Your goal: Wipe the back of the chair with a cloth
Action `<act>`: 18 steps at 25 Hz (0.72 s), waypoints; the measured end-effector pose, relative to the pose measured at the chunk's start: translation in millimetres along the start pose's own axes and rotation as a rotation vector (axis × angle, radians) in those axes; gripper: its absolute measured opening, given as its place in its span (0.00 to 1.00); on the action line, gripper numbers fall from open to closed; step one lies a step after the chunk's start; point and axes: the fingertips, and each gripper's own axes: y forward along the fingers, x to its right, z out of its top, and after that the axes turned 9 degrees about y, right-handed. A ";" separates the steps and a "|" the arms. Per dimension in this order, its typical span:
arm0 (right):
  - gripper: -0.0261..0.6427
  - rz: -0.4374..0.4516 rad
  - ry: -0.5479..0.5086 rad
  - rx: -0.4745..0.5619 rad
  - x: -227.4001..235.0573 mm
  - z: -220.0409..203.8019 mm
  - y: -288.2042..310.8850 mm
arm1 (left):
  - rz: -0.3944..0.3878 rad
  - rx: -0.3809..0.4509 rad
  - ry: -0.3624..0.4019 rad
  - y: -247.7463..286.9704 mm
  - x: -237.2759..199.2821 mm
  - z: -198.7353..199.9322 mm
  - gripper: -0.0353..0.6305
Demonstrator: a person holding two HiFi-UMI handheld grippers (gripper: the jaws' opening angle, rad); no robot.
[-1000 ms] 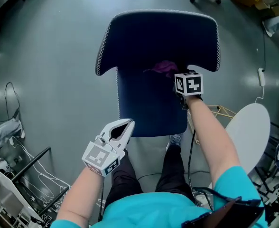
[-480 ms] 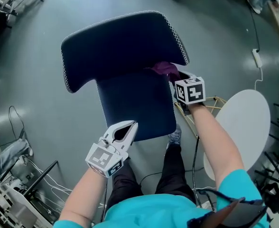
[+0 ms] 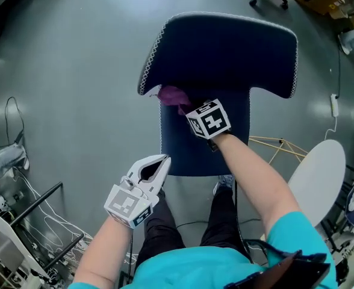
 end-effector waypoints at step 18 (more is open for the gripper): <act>0.17 -0.160 0.557 0.145 184.0 -40.3 -67.2 | -0.050 -0.065 0.007 28.4 13.3 -12.7 0.05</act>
